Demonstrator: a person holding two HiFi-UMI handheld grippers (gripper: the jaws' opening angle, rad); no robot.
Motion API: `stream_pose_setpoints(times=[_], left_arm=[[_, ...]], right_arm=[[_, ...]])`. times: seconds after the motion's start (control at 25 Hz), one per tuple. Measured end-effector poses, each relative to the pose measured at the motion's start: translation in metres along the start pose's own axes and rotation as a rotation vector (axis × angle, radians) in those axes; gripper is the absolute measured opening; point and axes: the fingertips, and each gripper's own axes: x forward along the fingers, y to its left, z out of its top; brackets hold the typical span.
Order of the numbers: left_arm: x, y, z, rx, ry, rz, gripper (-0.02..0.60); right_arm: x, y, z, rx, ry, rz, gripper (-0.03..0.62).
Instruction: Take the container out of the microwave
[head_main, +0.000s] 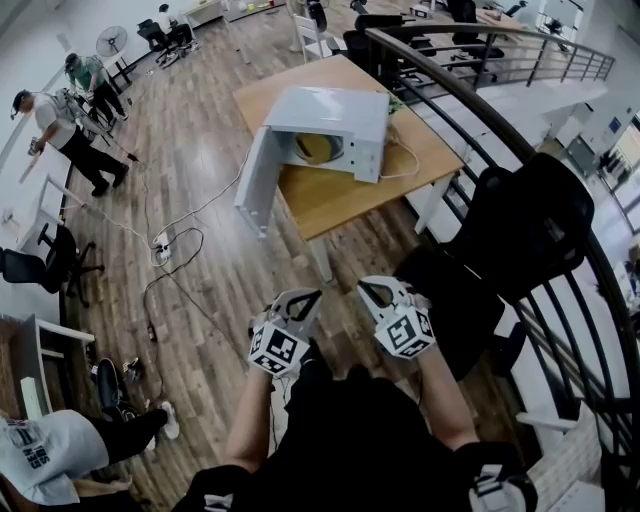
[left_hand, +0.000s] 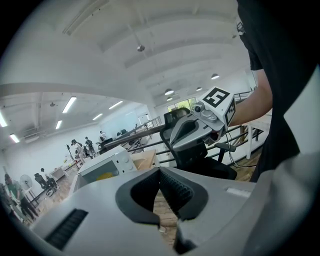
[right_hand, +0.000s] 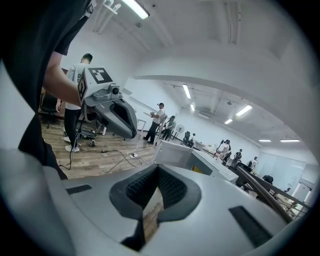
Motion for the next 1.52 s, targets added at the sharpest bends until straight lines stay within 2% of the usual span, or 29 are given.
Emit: stream_pose_setpoints(times=[0.8, 1.52], left_arm=[[-0.001, 0.041, -0.02, 0.0, -0.018, -0.039, 0.003], [-0.003, 0.118, -0.056, -0.011, -0.041, -0.083, 0.003]], right_arm=[[0.035, 0.001, -0.005, -0.003, 0.076, -0.014, -0.002], [0.11, -0.001, 0.012, 0.021, 0.146, -0.023, -0.002]])
